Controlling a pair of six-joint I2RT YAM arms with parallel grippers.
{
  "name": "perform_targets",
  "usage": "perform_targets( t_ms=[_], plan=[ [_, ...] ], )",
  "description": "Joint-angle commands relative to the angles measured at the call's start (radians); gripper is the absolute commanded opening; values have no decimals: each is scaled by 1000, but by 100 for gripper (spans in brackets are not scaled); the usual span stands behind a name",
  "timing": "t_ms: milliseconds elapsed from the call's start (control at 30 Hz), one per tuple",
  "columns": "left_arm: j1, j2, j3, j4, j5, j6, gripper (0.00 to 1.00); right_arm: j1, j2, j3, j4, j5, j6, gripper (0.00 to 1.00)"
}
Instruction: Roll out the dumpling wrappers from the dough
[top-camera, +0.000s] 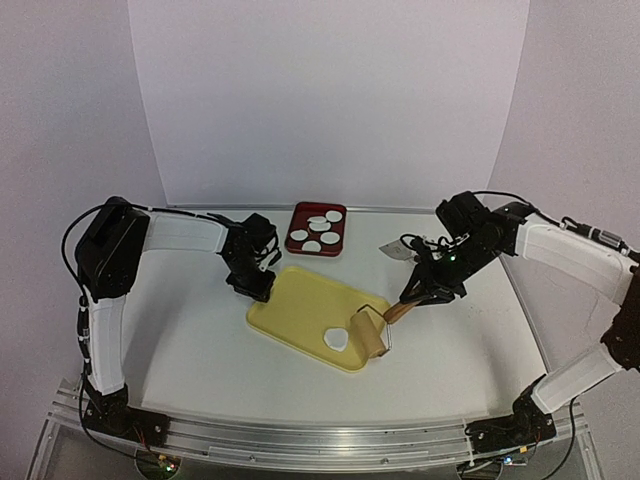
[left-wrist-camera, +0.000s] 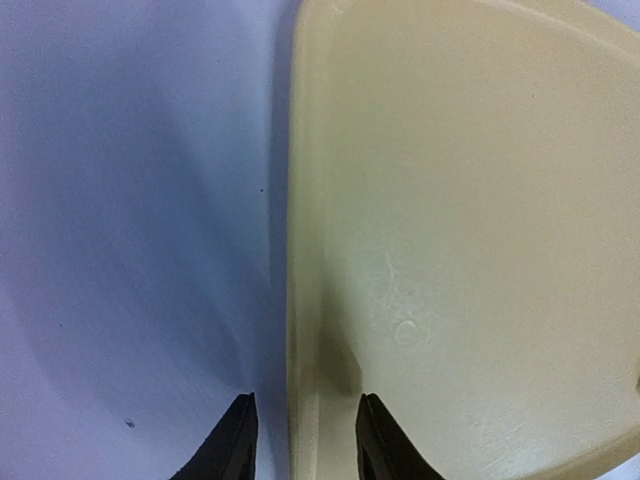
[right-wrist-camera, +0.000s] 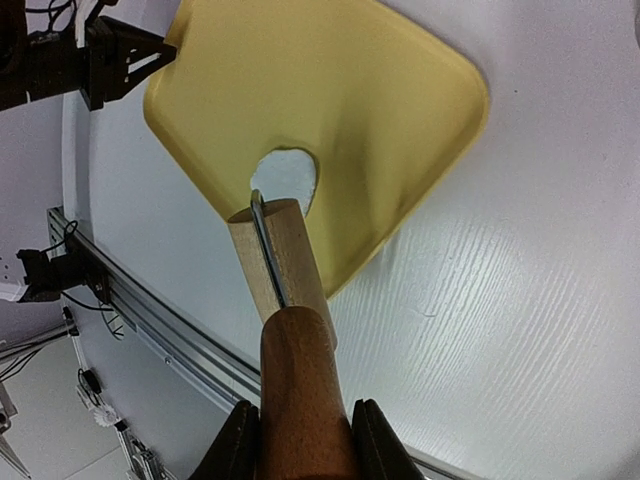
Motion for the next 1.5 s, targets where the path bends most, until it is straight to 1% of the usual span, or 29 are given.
perform_targets(
  t_ms=[0,33,67,233,400,533,633,800,933,1200,1367,1467],
  plan=[
    [-1,-71,18,-15,35,-123,47,23,63,108,23,-38,-34,0],
    [-1,-91,3,-13,37,-162,53,26,82,124,24,-39,-36,0],
    [-1,-111,-15,-13,42,-207,56,30,100,138,25,-42,-39,0],
    [-1,-195,-130,-14,92,-382,62,52,189,179,25,-33,-64,0],
    [-1,-258,-242,19,127,-469,61,71,251,228,27,-38,-92,0],
    [-1,-262,-266,13,120,-486,55,82,288,269,27,-44,-106,0],
    [-1,-253,-276,21,116,-492,53,86,303,283,27,-31,-115,0],
    [1,-224,-281,44,118,-496,46,86,335,297,25,9,-123,0],
    [1,-204,-274,48,117,-488,36,89,372,296,25,36,-123,0],
    [2,-167,-276,27,92,-471,11,105,406,243,-10,153,-148,0],
    [2,-151,-274,34,94,-473,2,127,442,199,-27,230,-167,0],
    [3,-143,-272,38,96,-476,0,137,465,172,-27,254,-163,0]
  ],
)
